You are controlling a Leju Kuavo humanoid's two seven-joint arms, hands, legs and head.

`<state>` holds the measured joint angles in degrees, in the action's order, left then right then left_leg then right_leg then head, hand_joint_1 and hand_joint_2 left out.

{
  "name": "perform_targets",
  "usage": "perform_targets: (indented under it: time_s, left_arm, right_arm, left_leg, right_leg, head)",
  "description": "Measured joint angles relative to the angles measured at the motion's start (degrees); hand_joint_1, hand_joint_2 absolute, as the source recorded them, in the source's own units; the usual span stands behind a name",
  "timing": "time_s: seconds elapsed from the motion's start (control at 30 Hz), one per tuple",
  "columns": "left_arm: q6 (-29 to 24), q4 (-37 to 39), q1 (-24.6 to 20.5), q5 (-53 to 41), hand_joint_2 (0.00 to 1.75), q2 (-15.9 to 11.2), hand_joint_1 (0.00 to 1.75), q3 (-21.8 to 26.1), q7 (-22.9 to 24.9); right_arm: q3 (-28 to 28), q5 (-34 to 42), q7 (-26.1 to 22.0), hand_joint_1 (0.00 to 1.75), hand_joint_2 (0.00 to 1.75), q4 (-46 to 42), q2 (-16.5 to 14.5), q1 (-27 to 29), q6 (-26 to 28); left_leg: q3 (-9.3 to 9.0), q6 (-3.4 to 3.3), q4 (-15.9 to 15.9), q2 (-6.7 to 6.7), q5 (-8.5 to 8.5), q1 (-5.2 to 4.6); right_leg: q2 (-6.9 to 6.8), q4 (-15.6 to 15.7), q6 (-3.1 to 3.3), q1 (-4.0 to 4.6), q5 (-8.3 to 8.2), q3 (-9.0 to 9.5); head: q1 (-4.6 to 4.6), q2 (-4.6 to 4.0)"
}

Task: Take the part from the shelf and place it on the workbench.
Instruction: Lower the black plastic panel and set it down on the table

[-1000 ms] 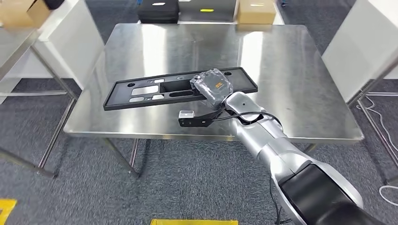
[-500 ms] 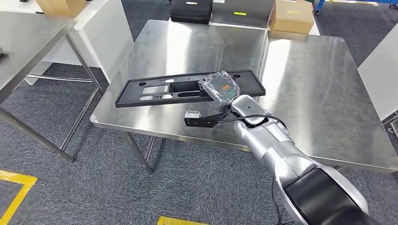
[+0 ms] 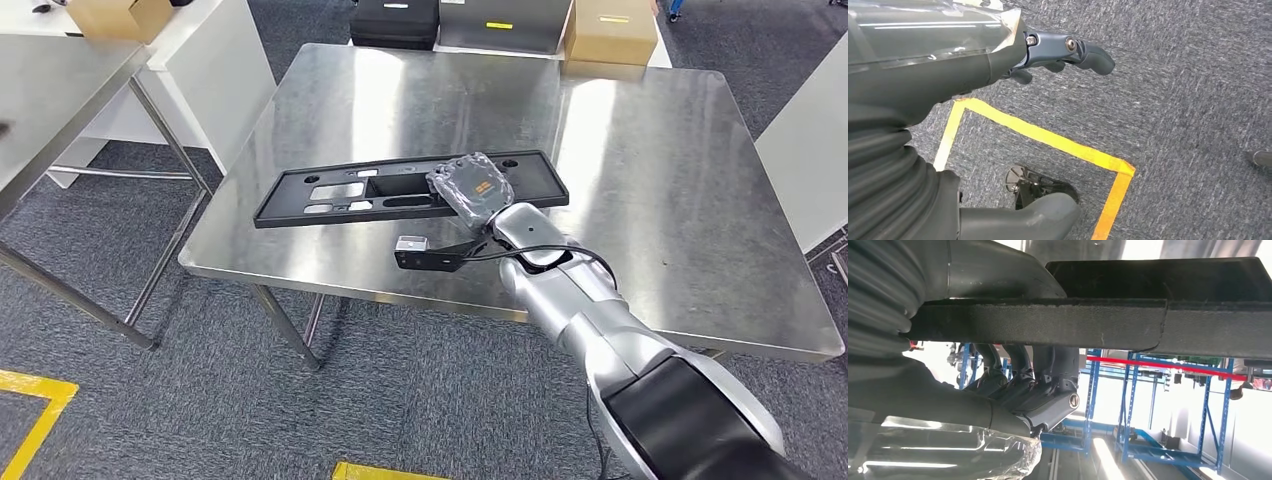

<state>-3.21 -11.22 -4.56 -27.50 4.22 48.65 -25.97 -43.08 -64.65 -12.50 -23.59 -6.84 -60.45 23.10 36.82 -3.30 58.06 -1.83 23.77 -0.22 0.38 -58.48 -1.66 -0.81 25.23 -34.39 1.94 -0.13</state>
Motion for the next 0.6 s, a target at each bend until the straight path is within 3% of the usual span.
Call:
perform_targets:
  time_s: [0.1,0.2,0.27,0.3,0.33,0.4,0.43,0.47,0.53,0.6]
  left_arm:
    - [0.05,0.0,0.04,0.04,1.75,-0.01,0.0,0.08,-0.09]
    - [0.04,0.01,0.06,0.06,1.75,0.08,0.0,0.17,-0.13]
    - [0.04,0.01,0.1,0.06,1.75,0.14,0.0,0.3,-0.13]
    - [0.04,0.01,0.15,0.06,1.75,0.19,0.0,0.36,-0.13]
    - [0.04,0.01,0.23,0.06,1.75,0.26,0.0,0.42,-0.13]
    - [0.04,0.0,0.37,0.05,1.75,0.29,0.0,0.49,-0.13]
    - [0.04,-0.01,0.39,0.05,1.75,0.24,0.0,0.52,-0.13]
    - [0.04,-0.02,0.39,0.05,1.75,0.19,0.0,0.54,-0.13]
    - [0.04,-0.05,0.45,0.05,1.75,0.17,0.0,0.55,-0.13]
    - [0.04,-0.07,0.5,0.05,1.75,0.2,0.0,0.55,-0.14]
  right_arm:
    - [0.25,-0.14,0.11,1.38,1.75,0.08,-0.17,-0.26,0.0]
    - [0.32,-0.14,0.13,1.38,1.75,0.2,-0.18,-0.63,-0.02]
    - [0.31,-0.15,0.13,1.38,1.75,0.38,-0.17,-0.53,-0.04]
    - [0.31,-0.16,0.15,1.38,1.75,0.49,-0.15,-0.46,-0.04]
    - [0.32,-0.16,0.19,1.38,1.75,0.56,-0.13,-0.42,-0.04]
    - [0.36,-0.15,0.28,1.38,1.75,0.63,-0.08,-0.49,-0.04]
    - [0.37,-0.18,0.31,1.38,1.75,0.66,-0.1,-0.53,-0.04]
    - [0.39,-0.23,0.35,1.38,1.75,0.69,-0.12,-0.52,-0.04]
    - [0.46,-0.37,0.5,1.38,1.75,0.77,-0.09,-0.46,-0.04]
    - [0.6,-0.46,0.65,1.38,1.75,0.8,-0.11,-0.63,-0.04]
  left_leg:
    - [-1.58,-0.57,-1.75,0.09,-0.51,0.13]
    - [-2.33,-0.56,-2.44,0.22,-1.0,0.61]
    - [-2.24,-0.32,-2.42,0.11,-0.65,0.77]
    - [-2.22,-0.1,-2.34,0.02,-0.42,0.92]
    - [-2.23,0.25,-2.16,-0.09,-0.1,1.14]
    - [-2.15,1.23,-1.29,-0.14,0.48,1.49]
    - [-2.03,1.83,-0.73,-0.13,0.9,1.54]
    - [-1.87,2.36,-0.3,-0.1,1.3,1.51]
    - [-1.89,3.2,0.22,-0.06,1.8,1.64]
    - [-1.84,3.69,1.37,0.34,1.94,1.97]
  right_leg:
    - [-0.01,-1.43,-0.68,0.29,0.19,0.0]
    - [-0.03,-8.99,-0.64,0.11,4.62,-3.6]
    - [-0.04,-13.95,-1.09,-0.22,6.58,-5.98]
    - [-0.06,-13.94,-1.54,-0.46,6.42,-5.99]
    - [-0.06,-11.86,-2.21,-0.75,5.46,-4.99]
    - [-0.02,-5.25,-3.2,-1.15,3.28,-1.84]
    - [-0.01,-2.58,-2.87,-1.12,3.07,-0.64]
    - [0.02,-1.19,-2.15,-1.09,3.02,0.14]
    - [0.04,-0.55,-0.05,-0.93,3.3,0.8]
    - [0.13,-0.54,1.07,-0.94,3.18,1.9]
  head:
    - [-0.08,0.0]
    - [-0.23,0.0]
    - [-0.22,0.0]
    - [-0.24,0.0]
    - [-0.25,0.0]
    - [-0.33,0.0]
    - [-0.38,0.0]
    - [-0.38,0.0]
    - [-0.35,0.0]
    - [-0.33,0.0]
